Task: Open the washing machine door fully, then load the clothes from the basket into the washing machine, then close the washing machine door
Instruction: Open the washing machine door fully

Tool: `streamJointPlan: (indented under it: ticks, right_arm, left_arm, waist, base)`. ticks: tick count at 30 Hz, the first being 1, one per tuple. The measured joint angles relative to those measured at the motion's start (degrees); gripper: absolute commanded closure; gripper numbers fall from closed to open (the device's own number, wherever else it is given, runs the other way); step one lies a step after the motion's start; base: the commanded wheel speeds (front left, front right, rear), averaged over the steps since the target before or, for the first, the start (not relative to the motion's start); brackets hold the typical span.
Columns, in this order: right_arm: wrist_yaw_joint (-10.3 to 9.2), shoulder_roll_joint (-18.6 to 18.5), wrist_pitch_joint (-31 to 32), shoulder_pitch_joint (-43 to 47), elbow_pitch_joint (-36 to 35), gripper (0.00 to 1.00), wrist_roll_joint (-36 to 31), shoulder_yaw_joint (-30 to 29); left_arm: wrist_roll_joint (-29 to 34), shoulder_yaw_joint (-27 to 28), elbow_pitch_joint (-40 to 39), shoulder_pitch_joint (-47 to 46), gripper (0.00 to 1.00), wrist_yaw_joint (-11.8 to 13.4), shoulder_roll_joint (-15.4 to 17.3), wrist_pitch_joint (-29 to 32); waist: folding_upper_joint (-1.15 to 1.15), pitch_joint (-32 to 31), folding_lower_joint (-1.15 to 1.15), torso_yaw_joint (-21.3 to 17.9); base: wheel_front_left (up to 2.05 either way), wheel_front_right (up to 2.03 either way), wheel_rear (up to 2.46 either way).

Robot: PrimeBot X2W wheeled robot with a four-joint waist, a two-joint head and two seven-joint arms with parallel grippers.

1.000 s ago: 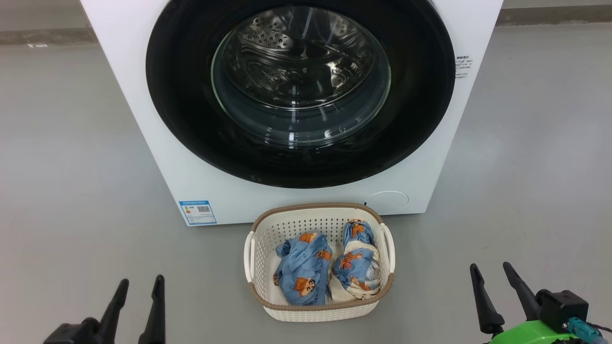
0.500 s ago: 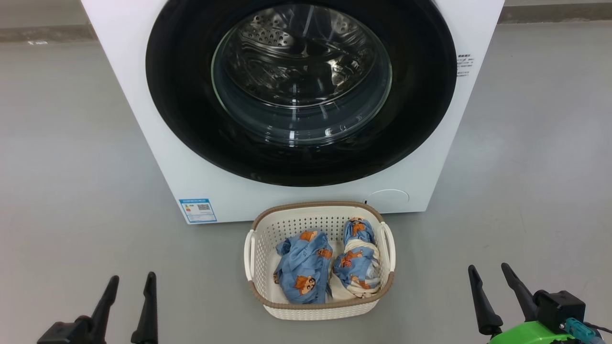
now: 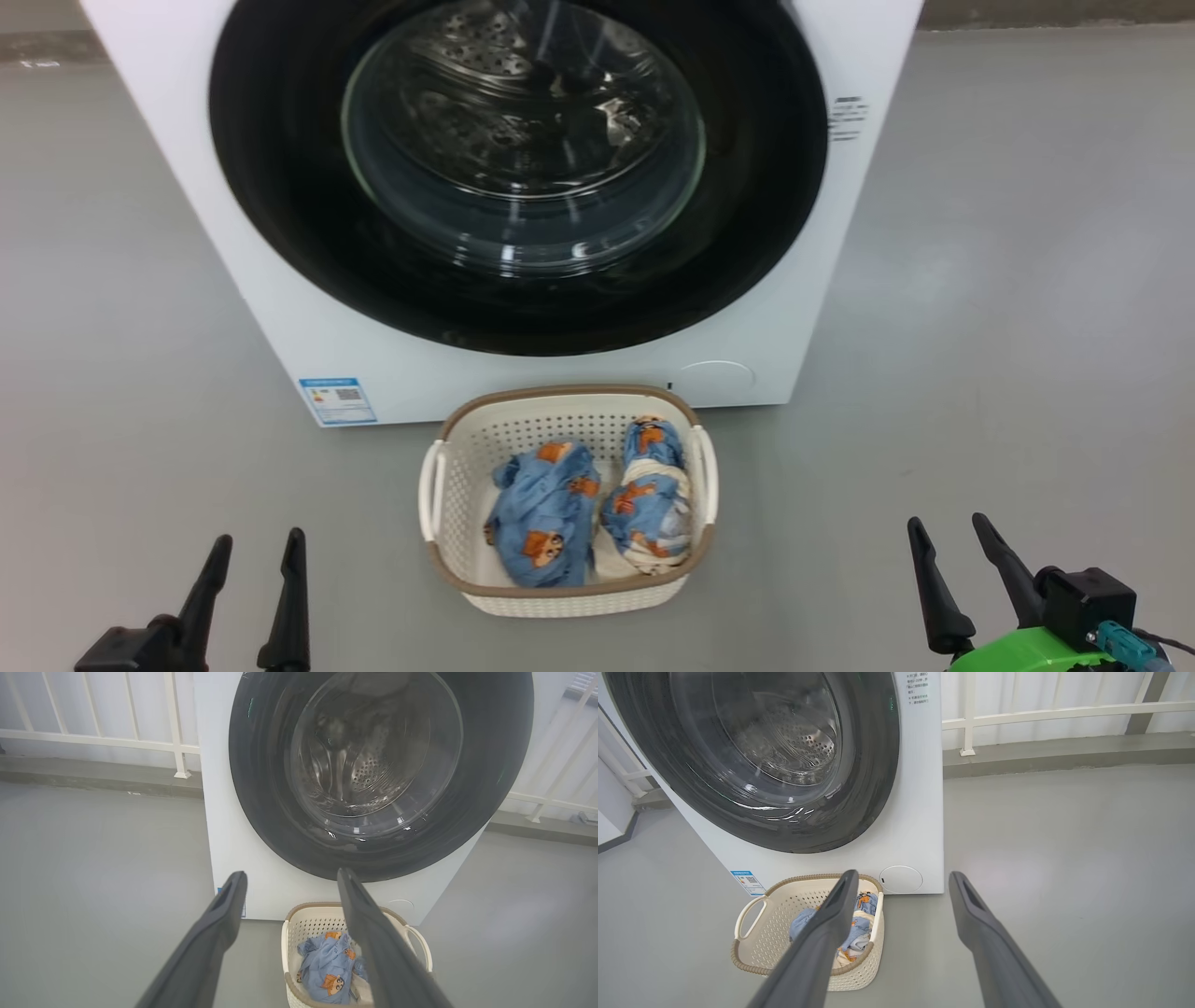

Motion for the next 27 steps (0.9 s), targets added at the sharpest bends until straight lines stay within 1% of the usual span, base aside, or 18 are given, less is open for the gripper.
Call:
streamJointPlan:
  ticks: [14, 17, 22, 27]
  right_arm:
    - [0.0, 0.07, 0.0, -0.09, -0.24, 0.0, -0.16, -0.31]
    - [0.0, 0.1, 0.0, -0.13, -0.24, 0.0, -0.43, -0.38]
    - [0.0, 0.09, 0.0, -0.14, -0.25, 0.0, -0.43, -0.54]
    - [0.0, 0.1, 0.0, -0.14, -0.29, 0.0, -0.43, -0.58]
  left_arm:
    - [-0.11, 0.03, -0.09, -0.58, 0.0, 0.0, 0.0, 0.0]
    - [-1.9, 0.24, -0.66, -0.63, 0.0, 0.0, -0.4, 0.0]
    - [-2.48, 0.24, -1.32, -1.16, 0.0, 0.0, -0.48, 0.0]
    - [-2.48, 0.18, -1.33, -1.16, 0.0, 0.0, -0.47, 0.0]
  waist:
    - [0.0, 1.1, 0.0, -0.07]
    - [0.0, 1.26, 0.0, -0.11]
    - [0.0, 1.35, 0.0, -0.11]
    - [0.0, 1.3, 0.0, -0.07]
  base:
    - [1.23, 1.23, -2.46]
    - [1.2, 1.06, -2.26]
    - [0.82, 0.82, -1.63]
    - [0.47, 0.47, -0.95]
